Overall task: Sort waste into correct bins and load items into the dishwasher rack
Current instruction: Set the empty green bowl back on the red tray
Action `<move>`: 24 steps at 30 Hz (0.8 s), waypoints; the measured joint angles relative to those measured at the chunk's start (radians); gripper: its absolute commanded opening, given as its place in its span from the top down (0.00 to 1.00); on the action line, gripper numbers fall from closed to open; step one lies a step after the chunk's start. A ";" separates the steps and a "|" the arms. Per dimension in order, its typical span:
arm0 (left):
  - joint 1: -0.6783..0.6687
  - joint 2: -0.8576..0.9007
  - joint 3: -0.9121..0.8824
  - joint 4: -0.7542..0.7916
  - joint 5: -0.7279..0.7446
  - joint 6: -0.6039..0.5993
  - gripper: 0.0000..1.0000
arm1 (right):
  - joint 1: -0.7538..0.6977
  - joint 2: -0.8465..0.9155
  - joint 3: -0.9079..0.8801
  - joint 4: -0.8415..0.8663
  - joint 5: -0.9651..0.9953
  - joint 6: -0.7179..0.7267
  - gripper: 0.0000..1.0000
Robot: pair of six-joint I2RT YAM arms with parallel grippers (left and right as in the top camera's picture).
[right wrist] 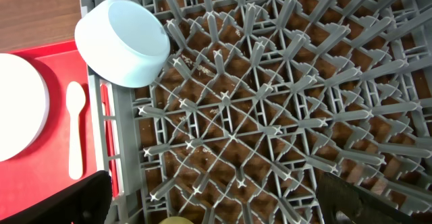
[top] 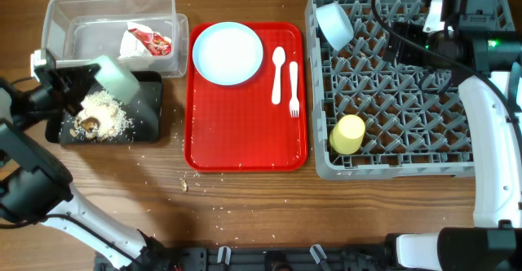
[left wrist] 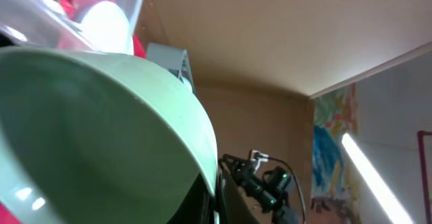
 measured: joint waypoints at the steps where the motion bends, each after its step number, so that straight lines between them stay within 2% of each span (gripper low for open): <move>1: -0.027 -0.011 0.000 0.000 0.002 -0.002 0.96 | 0.000 0.000 0.000 0.000 0.000 0.000 0.02; 3: -0.119 -0.061 0.000 0.000 0.000 0.010 0.96 | 0.000 0.000 0.000 0.000 0.000 0.000 0.02; 5: -0.255 -0.122 0.000 0.024 -0.067 0.021 0.96 | 0.000 0.000 0.000 0.003 0.000 0.000 0.02; 7: -0.418 -0.143 0.000 0.082 -0.178 0.012 0.96 | 0.000 0.000 0.000 0.009 0.000 0.000 0.02; 8: -0.510 -0.143 -0.001 0.166 -0.271 -0.031 0.96 | 0.000 0.000 0.000 0.009 -0.002 0.000 0.02; 10: -0.691 -0.143 0.000 0.348 -0.535 -0.230 0.96 | 0.000 0.000 0.000 0.009 -0.023 0.000 0.01; 14: -0.979 -0.143 0.000 0.529 -0.963 -0.576 0.96 | 0.000 0.000 0.000 0.014 -0.045 -0.003 0.01; 16: -1.038 -0.143 0.000 0.549 -1.070 -0.652 0.96 | 0.000 0.000 0.000 0.013 -0.049 -0.003 0.01; 18: -1.128 -0.139 0.000 0.568 -1.240 -0.769 0.94 | 0.000 0.000 0.000 0.013 -0.067 -0.003 0.01; 19: -1.147 -0.132 0.000 0.574 -1.265 -0.787 0.84 | 0.000 0.000 0.000 0.013 -0.077 -0.003 0.01; 24: -1.199 -0.086 0.000 0.596 -1.328 -0.832 0.81 | 0.000 0.000 0.000 0.013 -0.137 -0.004 0.01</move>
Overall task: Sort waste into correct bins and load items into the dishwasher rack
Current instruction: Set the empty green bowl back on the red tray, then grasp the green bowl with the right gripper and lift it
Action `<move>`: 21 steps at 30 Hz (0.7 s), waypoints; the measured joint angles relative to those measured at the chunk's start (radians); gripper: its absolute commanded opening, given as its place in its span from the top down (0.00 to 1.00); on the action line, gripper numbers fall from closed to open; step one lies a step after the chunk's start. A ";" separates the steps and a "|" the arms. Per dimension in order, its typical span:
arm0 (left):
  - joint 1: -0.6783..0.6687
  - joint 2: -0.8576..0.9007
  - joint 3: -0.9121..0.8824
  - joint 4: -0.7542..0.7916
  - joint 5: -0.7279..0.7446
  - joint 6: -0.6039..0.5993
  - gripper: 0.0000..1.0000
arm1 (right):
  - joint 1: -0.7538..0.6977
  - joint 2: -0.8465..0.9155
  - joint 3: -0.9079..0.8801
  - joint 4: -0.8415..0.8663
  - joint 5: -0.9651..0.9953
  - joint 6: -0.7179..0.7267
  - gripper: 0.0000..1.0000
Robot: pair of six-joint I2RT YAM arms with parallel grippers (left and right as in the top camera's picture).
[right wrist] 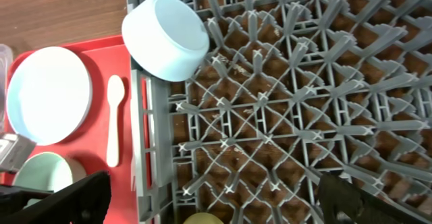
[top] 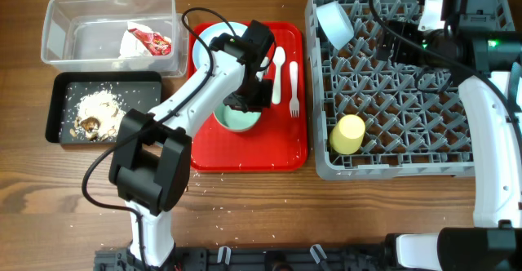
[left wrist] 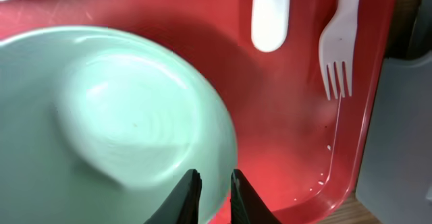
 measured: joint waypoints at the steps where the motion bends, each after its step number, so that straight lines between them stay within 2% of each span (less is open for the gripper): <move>1: 0.002 0.000 0.000 -0.002 -0.003 -0.010 0.80 | 0.000 0.000 0.000 0.001 -0.025 0.000 0.01; 4: 0.045 0.000 0.016 -0.055 0.014 -0.026 0.79 | 0.006 0.000 0.000 0.025 -0.154 0.001 0.04; 6: 0.143 -0.020 0.122 -0.176 0.030 -0.032 0.76 | 0.056 0.004 0.000 0.045 -0.201 0.035 0.07; 9: 0.251 -0.087 0.195 -0.220 0.043 -0.032 0.74 | 0.165 0.053 0.000 0.103 -0.206 0.074 0.15; 11: 0.367 -0.164 0.217 -0.229 0.042 -0.032 0.72 | 0.277 0.129 0.000 0.125 -0.209 0.097 0.18; 13: 0.475 -0.217 0.229 -0.245 0.034 -0.032 0.70 | 0.371 0.208 0.000 0.145 -0.210 0.117 0.25; 16: 0.564 -0.221 0.229 -0.257 0.034 -0.032 0.65 | 0.470 0.310 -0.001 0.152 -0.198 0.132 0.29; 19: 0.610 -0.221 0.229 -0.259 0.034 -0.036 0.50 | 0.521 0.409 -0.001 0.158 -0.187 0.140 0.37; 20: 0.620 -0.221 0.229 -0.259 0.033 -0.038 0.33 | 0.529 0.437 -0.001 0.167 -0.186 0.140 0.37; 21: 0.625 -0.221 0.229 -0.259 0.031 -0.037 0.22 | 0.535 0.473 -0.001 0.177 -0.183 0.142 0.38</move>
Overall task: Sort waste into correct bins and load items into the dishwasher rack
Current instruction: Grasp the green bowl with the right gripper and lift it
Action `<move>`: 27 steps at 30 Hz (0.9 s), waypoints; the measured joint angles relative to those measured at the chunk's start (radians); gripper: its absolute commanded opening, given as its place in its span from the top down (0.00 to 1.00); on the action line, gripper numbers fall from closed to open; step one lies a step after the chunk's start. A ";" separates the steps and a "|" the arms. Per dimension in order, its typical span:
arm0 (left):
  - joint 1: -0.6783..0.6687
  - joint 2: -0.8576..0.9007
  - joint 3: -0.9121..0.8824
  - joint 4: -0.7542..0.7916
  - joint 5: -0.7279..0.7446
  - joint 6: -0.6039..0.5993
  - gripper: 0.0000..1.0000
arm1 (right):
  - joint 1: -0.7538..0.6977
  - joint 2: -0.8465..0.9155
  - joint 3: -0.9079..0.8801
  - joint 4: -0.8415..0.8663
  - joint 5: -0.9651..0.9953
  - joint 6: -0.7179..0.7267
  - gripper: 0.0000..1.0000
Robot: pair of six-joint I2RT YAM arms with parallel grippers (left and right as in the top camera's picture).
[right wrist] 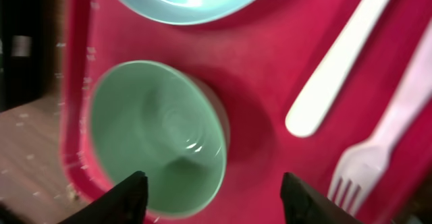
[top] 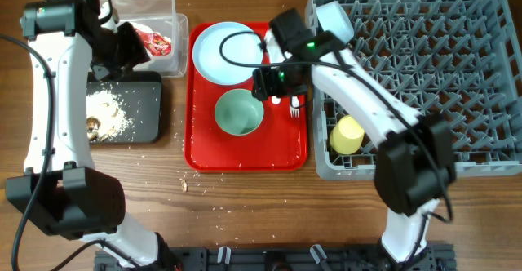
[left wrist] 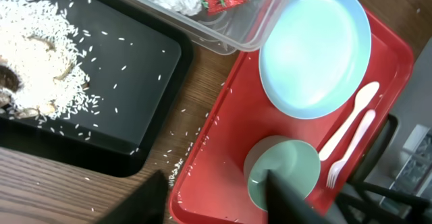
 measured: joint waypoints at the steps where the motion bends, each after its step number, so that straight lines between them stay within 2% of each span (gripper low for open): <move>1: 0.001 0.000 0.000 0.000 -0.003 0.000 0.16 | 0.006 0.028 0.000 0.006 0.003 0.001 0.38; 2: 0.001 0.000 0.000 0.001 -0.007 -0.002 0.06 | 0.010 0.052 0.000 0.008 0.005 0.002 0.40; 3: 0.000 0.000 0.000 0.001 -0.011 -0.001 0.00 | 0.014 0.071 0.000 0.010 0.008 0.004 0.43; 5: 0.000 0.000 0.000 0.001 -0.021 -0.005 0.00 | 0.024 0.105 0.000 0.011 0.008 0.009 0.50; 7: 0.000 0.000 0.000 0.001 -0.026 -0.002 0.00 | 0.032 0.132 0.000 0.012 0.008 0.014 0.66; 9: 0.000 0.000 0.000 0.001 -0.026 -0.002 0.00 | 0.033 0.135 0.000 0.014 0.008 0.023 0.76; 11: 0.000 0.000 0.000 0.001 -0.026 -0.002 0.00 | 0.033 0.135 0.000 0.024 0.008 0.031 0.96; 18: 0.000 0.000 0.000 0.002 -0.026 -0.002 0.00 | 0.033 0.135 0.000 0.021 0.011 0.037 0.96; 21: 0.000 0.000 0.000 0.001 -0.026 -0.002 0.00 | 0.027 0.124 0.001 -0.042 0.033 0.037 0.96; 24: 0.000 0.000 0.000 0.002 -0.026 -0.002 0.00 | -0.005 0.019 0.001 -0.101 0.117 0.038 0.96; 27: 0.000 0.000 0.000 0.002 -0.027 -0.002 0.00 | -0.083 -0.254 0.012 -0.156 0.315 0.058 0.96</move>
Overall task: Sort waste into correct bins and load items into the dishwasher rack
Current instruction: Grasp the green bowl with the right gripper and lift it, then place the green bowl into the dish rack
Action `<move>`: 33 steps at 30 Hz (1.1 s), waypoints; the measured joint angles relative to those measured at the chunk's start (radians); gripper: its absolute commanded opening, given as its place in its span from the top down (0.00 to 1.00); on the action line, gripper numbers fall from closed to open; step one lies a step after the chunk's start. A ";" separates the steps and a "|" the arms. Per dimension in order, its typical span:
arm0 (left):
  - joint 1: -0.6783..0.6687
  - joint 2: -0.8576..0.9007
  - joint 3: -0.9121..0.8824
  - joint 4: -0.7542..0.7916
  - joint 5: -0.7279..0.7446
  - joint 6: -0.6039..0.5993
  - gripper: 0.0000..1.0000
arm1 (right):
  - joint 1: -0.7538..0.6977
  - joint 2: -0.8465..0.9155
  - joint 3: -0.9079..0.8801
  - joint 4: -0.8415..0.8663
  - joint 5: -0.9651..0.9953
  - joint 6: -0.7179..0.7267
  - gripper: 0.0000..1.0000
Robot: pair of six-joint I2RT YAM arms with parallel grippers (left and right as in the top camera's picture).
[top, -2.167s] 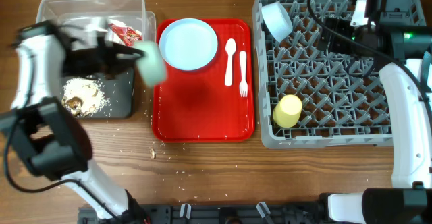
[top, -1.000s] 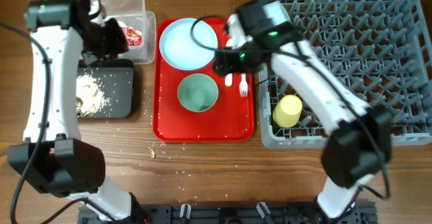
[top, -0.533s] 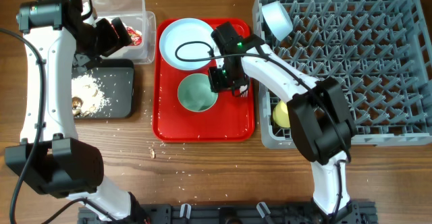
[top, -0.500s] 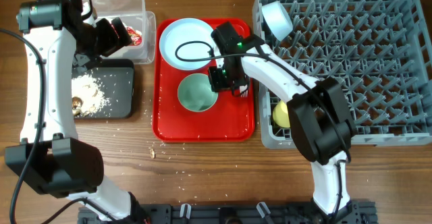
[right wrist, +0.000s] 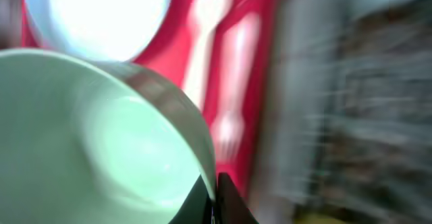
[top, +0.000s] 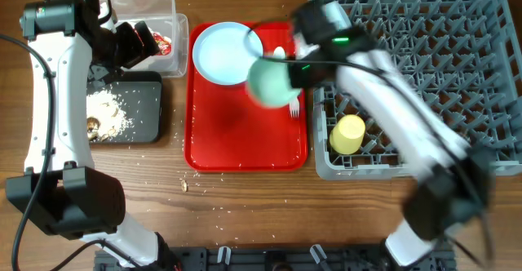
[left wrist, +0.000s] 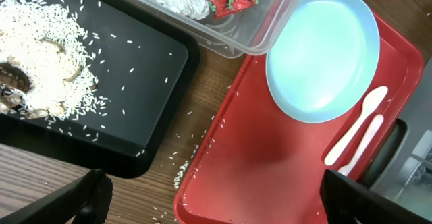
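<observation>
My right gripper is shut on the rim of the green bowl and holds it in the air over the red tray, close to the grey dish rack. The arm is blurred. On the tray lie a blue plate, a white spoon and a fork. A yellow cup sits in the rack. At the far left my left gripper hangs open and holds nothing.
The black tray holds rice and food scraps. Behind it the clear bin contains a red wrapper. Rice grains lie scattered on the wood in front of the red tray.
The green bowl stood on the red tray with my right gripper open at it. Now that gripper is shut on its rim and the bowl is off the tray, nearer the rack. The left arm barely moved.
My left gripper held the green bowl tipped over the black tray of rice. Then it had the bowl down on the red tray. After that it was open back over the bins while the right gripper stood at the bowl, which the right now holds.
</observation>
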 measured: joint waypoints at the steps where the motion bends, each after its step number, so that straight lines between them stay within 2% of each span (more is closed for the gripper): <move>1: 0.000 0.000 0.000 0.001 0.000 0.000 0.00 | -0.022 -0.071 0.007 -0.021 0.077 0.013 0.96; 4: 0.000 0.000 0.000 0.000 0.000 0.000 0.00 | -0.083 -0.228 0.026 -0.072 0.353 0.061 0.96; 5: 0.000 0.000 0.000 0.000 0.000 0.000 0.00 | -0.095 -0.247 0.028 -0.087 0.489 0.073 0.96; 7: 0.000 0.000 0.000 0.000 0.000 0.000 0.00 | -0.098 -0.229 0.028 -0.084 0.636 0.069 0.96; 9: 0.000 0.000 0.000 0.000 0.000 0.000 0.00 | -0.098 -0.195 0.027 -0.034 0.713 0.013 0.96; 13: 0.000 0.000 0.000 0.000 -0.003 0.000 0.00 | -0.098 -0.093 0.026 0.035 0.909 -0.191 0.96; 18: 0.000 0.000 0.000 0.000 -0.003 0.000 0.00 | -0.077 0.025 0.026 0.093 1.017 -0.472 0.96; 21: 0.000 0.000 0.000 0.000 -0.003 0.000 0.00 | -0.035 0.083 0.026 0.095 1.033 -0.557 0.96; 26: 0.000 0.000 0.000 0.000 -0.003 0.000 0.00 | 0.015 0.154 0.019 0.032 1.048 -0.601 0.96; 33: 0.000 0.000 0.000 0.000 -0.003 0.000 0.00 | 0.014 0.185 -0.019 0.005 1.121 -0.546 0.96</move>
